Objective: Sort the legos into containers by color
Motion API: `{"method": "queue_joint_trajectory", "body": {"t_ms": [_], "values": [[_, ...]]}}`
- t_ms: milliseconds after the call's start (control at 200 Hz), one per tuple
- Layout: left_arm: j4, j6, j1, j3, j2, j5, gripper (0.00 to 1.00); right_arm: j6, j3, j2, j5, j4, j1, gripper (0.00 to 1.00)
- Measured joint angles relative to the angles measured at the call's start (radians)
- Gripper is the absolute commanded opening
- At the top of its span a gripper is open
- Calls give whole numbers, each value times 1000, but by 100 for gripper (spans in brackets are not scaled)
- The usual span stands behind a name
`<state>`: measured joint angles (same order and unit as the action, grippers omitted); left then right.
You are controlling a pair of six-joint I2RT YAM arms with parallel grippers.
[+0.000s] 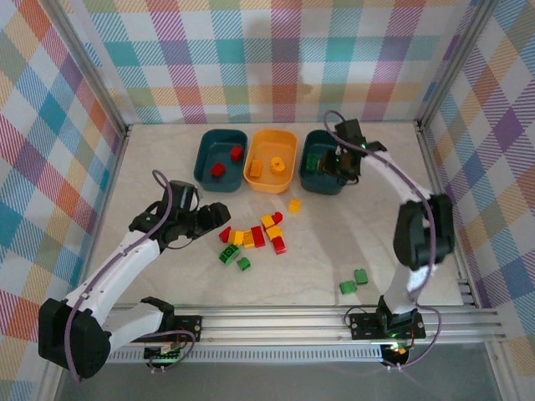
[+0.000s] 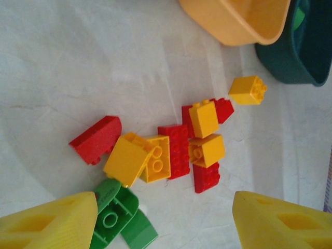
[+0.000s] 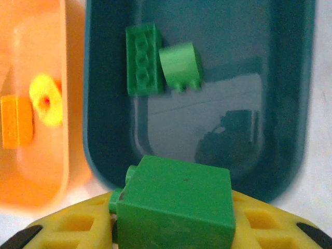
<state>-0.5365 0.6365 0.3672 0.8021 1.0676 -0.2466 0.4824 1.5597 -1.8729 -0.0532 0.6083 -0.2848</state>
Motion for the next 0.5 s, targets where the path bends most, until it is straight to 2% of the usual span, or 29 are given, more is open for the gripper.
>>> {"method": "queue_joint_trajectory", "body": {"t_ms": [85,200,230,285,315,430,500], "values": [[-18,4,9,-18,-11,-2,70,-21,166,-151,-21,28,0,34],[-39,10,35,-39,-16,-5,70,-35,306,-285,-45,92,0,38],[-41,11,43,-44,-18,-5,70,-40,336,-314,-47,110,0,43],[-46,12,54,-52,-19,-4,70,-47,385,-356,-49,143,0,59],[-48,14,58,-55,-19,-4,70,-49,410,-374,-50,161,0,64],[-64,19,64,-60,-18,-3,70,-67,476,-399,-58,213,0,72],[-63,22,68,-60,-13,3,70,-77,489,-385,-69,225,0,74]]}}
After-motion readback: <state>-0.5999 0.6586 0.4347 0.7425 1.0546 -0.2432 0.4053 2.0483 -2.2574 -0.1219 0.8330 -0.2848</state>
